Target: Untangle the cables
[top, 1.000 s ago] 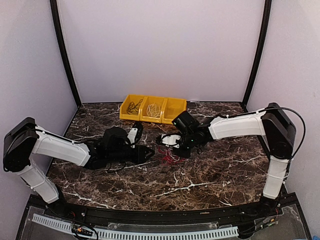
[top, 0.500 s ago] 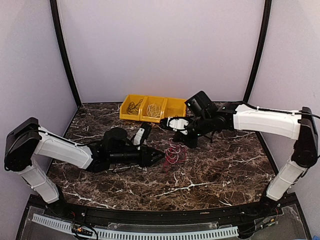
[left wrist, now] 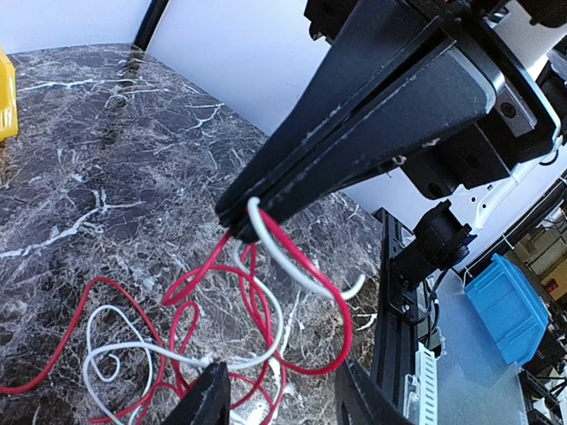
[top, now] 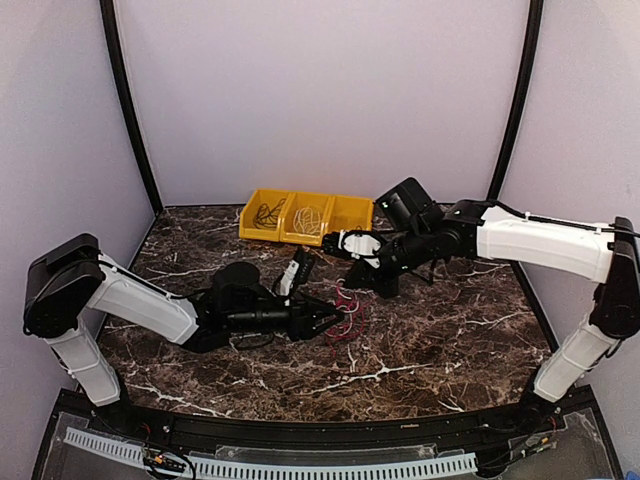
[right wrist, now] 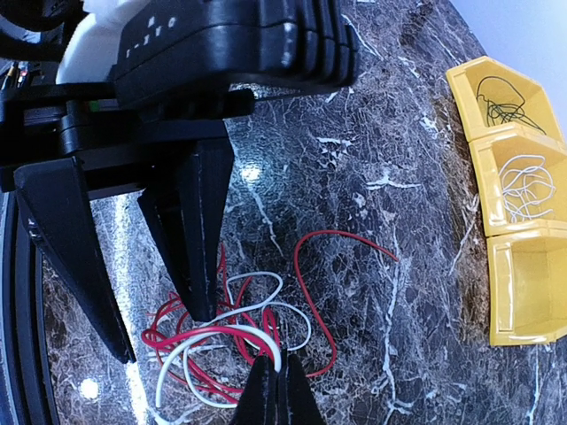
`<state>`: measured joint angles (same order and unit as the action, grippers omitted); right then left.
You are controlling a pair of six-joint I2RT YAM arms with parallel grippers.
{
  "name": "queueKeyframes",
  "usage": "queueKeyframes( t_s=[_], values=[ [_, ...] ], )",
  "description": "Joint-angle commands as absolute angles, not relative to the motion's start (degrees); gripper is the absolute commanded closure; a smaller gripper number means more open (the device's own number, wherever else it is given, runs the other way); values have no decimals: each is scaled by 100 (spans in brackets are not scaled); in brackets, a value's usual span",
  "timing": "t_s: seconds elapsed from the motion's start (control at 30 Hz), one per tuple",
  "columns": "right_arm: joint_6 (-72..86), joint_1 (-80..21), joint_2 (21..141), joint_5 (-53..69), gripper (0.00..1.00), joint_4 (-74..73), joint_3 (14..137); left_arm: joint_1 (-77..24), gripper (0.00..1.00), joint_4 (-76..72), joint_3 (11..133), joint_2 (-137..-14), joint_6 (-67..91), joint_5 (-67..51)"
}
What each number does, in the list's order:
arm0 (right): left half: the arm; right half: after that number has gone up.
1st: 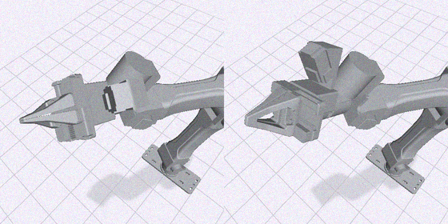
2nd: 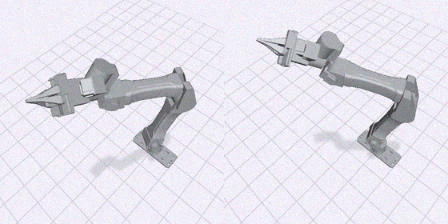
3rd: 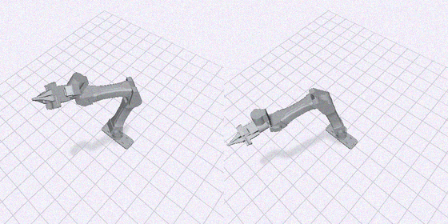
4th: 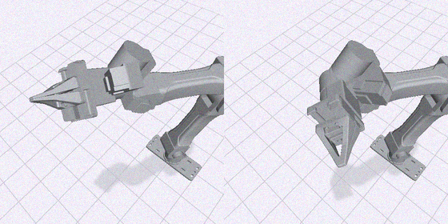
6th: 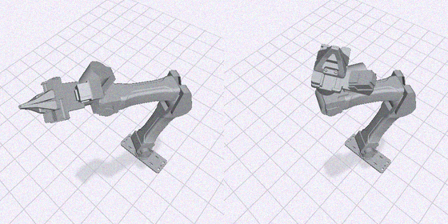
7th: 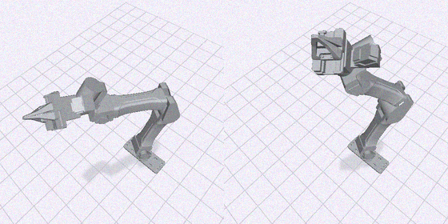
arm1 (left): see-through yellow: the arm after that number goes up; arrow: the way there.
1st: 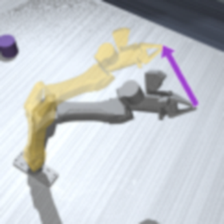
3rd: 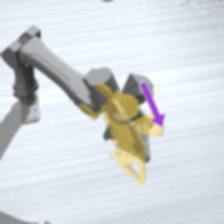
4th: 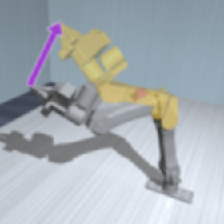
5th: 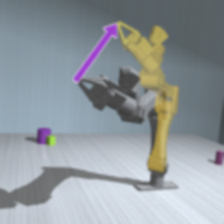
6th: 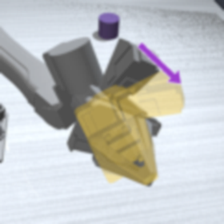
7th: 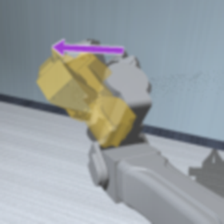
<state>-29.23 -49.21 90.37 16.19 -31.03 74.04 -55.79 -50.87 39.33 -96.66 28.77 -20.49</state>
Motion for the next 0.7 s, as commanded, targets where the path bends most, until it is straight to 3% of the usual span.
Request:
queueKeyframes(
  t_s=[0.0,0.27,0.47,0.67],
  values=[
    [-2952,-4887,8679,1775,100,-3097,7270,-5592,58,-4791,4017,-9356,2462,-2121],
    [-3256,-4877,8329,2071,100,-3126,6941,-5590,56,-2790,4131,-8544,830,-1818],
    [-3287,-4878,8314,2162,100,-3155,6954,-5583,55,-2599,4431,-9010,611,-1488],
    [-3289,-4877,8286,2170,100,-3175,6958,-5581,59,-2886,4712,-9595,745,-1463]
  ],
)
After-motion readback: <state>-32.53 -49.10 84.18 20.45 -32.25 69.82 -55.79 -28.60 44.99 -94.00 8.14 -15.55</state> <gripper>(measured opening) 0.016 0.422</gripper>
